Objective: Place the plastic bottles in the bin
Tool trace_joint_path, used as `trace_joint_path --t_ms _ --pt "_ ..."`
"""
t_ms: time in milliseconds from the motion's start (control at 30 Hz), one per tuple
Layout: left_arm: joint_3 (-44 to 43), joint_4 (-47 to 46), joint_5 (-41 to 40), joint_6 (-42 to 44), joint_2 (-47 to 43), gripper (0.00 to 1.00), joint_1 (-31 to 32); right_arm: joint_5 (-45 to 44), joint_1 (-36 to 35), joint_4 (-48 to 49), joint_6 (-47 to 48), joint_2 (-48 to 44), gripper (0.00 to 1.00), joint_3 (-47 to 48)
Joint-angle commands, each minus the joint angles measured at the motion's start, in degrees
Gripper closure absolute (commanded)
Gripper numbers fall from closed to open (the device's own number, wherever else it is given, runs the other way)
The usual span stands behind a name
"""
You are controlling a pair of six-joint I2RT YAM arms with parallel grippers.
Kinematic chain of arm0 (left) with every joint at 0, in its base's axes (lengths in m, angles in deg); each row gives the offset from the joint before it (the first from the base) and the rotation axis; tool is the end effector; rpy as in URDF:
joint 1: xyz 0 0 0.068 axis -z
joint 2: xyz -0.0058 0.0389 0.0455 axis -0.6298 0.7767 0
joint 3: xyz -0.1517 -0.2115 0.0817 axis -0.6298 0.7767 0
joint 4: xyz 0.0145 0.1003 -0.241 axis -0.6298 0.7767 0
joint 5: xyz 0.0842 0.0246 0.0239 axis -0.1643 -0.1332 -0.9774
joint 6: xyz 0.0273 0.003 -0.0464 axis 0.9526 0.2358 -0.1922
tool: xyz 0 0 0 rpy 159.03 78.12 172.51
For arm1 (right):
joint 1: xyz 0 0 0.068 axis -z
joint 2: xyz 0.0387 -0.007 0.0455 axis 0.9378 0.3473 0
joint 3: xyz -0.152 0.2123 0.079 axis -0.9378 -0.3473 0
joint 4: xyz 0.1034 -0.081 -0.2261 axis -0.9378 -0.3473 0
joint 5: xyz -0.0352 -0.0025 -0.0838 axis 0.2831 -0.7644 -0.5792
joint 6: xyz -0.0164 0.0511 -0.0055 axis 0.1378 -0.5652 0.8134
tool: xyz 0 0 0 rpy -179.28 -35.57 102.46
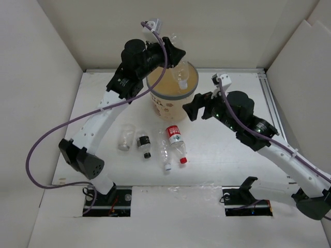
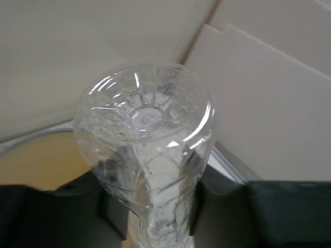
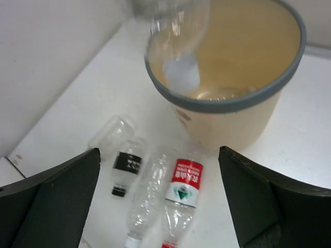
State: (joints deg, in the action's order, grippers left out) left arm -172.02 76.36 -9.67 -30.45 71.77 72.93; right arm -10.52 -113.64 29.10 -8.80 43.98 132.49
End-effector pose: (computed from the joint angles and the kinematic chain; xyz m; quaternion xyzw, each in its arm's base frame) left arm 0.2847 -0.2024 0.5156 0.1707 0.6108 -0.4273 0.6444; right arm 0.1691 0.1573 0.4363 -0.1497 0.7381 0.2859 0.5925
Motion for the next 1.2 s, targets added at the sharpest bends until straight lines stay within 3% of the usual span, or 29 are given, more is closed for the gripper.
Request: trace_joint_path --t_ms 0,133,167,200,467,867,1167 --pt "-6.6 1.5 -7.8 5.1 5.1 0.86 -2.2 -3.8 -0.4 -2.2 -0.8 -0.1 0.00 -4.6" --pt "-8.8 2.8 -9.5 7.1 10.6 0.48 -4.4 -3.2 -0.4 -0.9 -1.9 -2.9 0.00 -10.5" --pt "-9.3 2.8 -9.5 7.1 12.5 0.13 -4.9 -3.2 -0.4 -0.9 -1.9 -2.9 0.00 -11.2" --pt "-9.3 2.8 -8.7 6.3 13.5 0.00 -5.4 -3.2 -0.4 -0.9 -1.9 -2.9 0.00 -12.3" --pt "-12.0 5.4 -7.7 4.5 15.8 0.00 -6.7 -5.5 -3.4 -3.9 -3.9 4.0 0.00 -15.2" --pt "-9.8 17.5 -17.2 2.0 0.9 0.00 -6.7 -0.7 -5.2 7.2 -6.2 21.6 0.03 -19.8" --pt "-1.4 17.5 -17.8 2.0 -9.2 0.00 -6.7 2.2 -6.8 14.5 -9.6 31.7 0.08 -22.1"
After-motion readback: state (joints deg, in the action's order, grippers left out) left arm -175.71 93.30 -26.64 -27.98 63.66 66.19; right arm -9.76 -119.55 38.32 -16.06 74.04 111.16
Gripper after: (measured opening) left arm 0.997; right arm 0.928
